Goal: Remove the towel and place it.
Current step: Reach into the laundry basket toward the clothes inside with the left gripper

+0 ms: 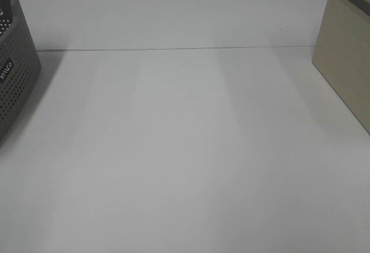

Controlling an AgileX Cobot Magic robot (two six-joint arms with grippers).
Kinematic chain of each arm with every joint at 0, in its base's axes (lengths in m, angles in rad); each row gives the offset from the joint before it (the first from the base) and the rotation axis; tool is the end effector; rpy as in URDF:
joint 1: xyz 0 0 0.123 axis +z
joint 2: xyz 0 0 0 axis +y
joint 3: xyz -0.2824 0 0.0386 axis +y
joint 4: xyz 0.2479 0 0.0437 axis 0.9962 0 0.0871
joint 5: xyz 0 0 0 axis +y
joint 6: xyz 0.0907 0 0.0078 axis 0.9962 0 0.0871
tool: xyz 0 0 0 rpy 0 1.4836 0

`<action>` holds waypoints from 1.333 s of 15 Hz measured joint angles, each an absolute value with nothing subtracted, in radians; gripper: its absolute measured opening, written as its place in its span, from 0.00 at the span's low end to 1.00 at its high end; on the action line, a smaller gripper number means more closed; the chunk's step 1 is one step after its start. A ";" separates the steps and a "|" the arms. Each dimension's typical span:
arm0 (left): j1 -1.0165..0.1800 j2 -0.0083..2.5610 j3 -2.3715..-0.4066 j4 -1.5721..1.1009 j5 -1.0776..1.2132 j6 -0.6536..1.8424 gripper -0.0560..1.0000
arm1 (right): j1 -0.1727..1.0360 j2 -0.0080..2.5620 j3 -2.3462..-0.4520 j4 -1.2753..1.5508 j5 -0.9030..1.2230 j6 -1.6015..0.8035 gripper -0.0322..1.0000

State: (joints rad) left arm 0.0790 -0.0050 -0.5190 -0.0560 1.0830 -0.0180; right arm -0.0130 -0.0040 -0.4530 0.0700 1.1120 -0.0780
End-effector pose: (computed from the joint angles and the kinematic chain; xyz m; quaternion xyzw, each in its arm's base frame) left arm -0.0085 -0.0052 0.2807 -0.0396 0.8515 -0.0120 0.5227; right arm -0.0027 0.0057 0.2602 -0.0300 0.8758 0.0131 0.4815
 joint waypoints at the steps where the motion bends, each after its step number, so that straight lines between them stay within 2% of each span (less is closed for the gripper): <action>1: 0.079 -0.005 -0.519 -0.056 1.083 -0.018 0.99 | -0.013 -0.004 -0.453 0.070 1.112 -0.078 0.74; 20: 0.079 -0.005 -0.519 -0.056 1.083 -0.018 0.99 | -0.013 -0.004 -0.453 0.070 1.112 -0.078 0.74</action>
State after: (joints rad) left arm 0.0790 -0.0050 -0.5190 -0.0560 1.0830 -0.0180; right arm -0.0130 -0.0040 -0.4530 0.0700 1.1120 -0.0780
